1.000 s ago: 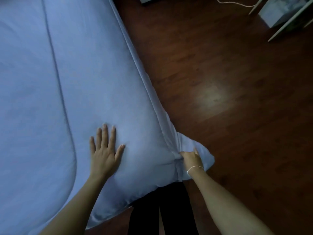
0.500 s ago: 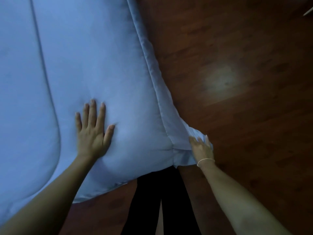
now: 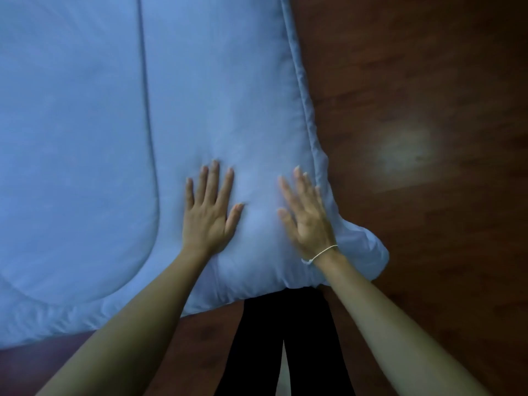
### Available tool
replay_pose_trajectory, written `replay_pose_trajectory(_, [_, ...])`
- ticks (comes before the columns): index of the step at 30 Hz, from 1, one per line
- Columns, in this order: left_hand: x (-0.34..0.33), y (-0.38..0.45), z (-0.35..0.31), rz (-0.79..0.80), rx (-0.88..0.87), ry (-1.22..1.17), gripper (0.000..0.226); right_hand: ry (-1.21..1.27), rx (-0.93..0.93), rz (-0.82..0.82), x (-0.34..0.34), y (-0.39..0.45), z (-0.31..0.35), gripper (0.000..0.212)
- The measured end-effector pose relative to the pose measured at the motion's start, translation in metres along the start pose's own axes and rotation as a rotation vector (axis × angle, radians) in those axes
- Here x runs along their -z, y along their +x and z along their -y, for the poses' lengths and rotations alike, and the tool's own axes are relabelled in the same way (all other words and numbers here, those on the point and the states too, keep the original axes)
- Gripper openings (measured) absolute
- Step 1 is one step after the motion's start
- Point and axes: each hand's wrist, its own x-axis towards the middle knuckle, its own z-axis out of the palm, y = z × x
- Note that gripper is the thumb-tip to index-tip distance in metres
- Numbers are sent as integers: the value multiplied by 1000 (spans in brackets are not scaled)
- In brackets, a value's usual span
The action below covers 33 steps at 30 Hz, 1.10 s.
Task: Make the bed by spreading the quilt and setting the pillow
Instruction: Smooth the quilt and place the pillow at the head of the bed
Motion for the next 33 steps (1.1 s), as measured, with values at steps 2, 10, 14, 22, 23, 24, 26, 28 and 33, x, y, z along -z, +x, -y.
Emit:
replay_pose_trajectory(2, [3,0,0,-2,3,-16,65,-116,-50,107,-12,-3,-29,66])
replay_pose_trajectory(10, [11,-38,51,-139,310,-240,60,10,-555,-92,15,18,-32,62])
replay_pose_trajectory(14, [-9,-94,124,-134,945,-298,59,-89,-90,-97,-2,76,54,60])
replay_pose_trajectory(22, [-7,-160,183,-155,1387,-421,61,-358,-30,123,-5,98,20,66])
replay_pose_trajectory(23, [-3,-157,191,-163,1385,-420,61,-334,-96,103,-4,102,26,68])
replay_pose_trajectory(24, [2,-148,197,-167,1330,-411,61,-317,-124,74,-6,107,37,70])
replay_pose_trajectory(26, [13,-117,206,-181,1131,-363,63,-310,-30,41,-24,118,78,68])
replay_pose_trajectory(28, [23,-73,202,-176,913,-290,66,-307,172,60,-59,122,128,61])
replay_pose_trajectory(33, [19,-17,205,-90,643,-259,58,-504,586,361,-112,126,169,60])
